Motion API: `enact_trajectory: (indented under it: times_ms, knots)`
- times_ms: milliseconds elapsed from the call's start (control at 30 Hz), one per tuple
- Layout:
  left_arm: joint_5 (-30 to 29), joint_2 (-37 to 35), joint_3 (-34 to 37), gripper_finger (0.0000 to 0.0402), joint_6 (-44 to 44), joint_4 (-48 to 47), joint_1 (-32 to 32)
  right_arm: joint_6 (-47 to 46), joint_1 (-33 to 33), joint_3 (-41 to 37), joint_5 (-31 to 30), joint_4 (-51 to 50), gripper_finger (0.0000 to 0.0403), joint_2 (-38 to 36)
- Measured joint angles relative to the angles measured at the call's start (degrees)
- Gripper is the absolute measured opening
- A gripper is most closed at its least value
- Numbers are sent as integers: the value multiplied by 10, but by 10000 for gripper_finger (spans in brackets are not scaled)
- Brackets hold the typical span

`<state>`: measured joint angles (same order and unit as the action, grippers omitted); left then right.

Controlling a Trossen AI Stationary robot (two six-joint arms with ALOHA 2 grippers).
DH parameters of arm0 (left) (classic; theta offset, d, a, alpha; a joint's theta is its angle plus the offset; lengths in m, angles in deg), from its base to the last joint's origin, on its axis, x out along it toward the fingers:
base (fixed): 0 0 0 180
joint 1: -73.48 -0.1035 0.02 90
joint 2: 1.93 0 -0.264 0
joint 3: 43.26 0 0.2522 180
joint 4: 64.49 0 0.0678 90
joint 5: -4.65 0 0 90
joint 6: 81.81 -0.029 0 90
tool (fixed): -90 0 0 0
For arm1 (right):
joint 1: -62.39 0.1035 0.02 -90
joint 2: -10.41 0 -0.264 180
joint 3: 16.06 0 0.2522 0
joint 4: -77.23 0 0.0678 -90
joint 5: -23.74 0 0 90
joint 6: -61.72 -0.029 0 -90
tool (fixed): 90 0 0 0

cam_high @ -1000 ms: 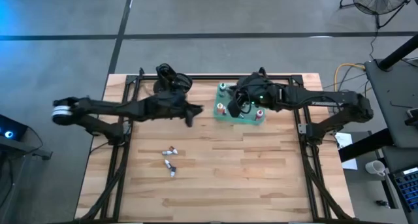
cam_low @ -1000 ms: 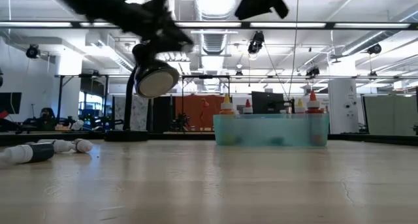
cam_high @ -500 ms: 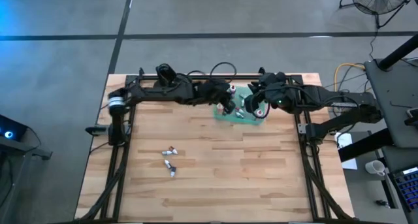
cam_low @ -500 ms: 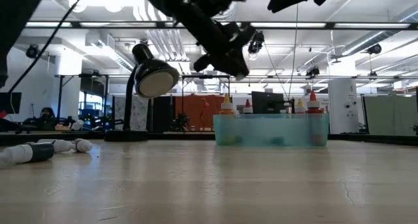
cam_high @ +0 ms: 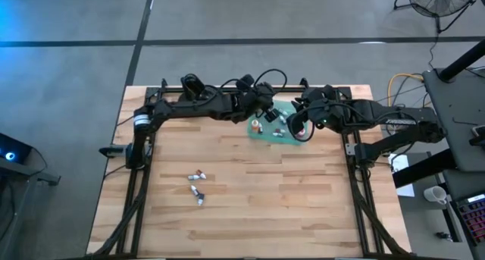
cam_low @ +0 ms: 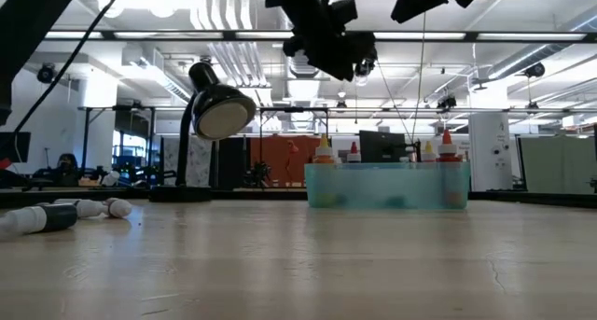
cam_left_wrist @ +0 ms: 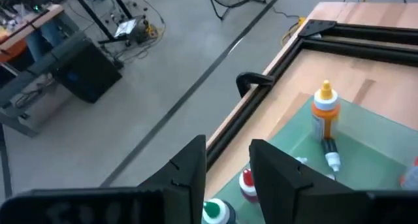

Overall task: Pick & Place food coloring
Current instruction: Put the dark blue food coloring bottle into the green bin

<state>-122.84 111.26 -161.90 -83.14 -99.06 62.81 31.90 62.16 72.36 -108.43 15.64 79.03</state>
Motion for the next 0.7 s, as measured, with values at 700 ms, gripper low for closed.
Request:
enact_trajectory:
  times_ms: [700]
  knots:
    - [46, -121, 14, 92, 49, -378, 108, 49, 5, -10, 225, 7, 68, 29]
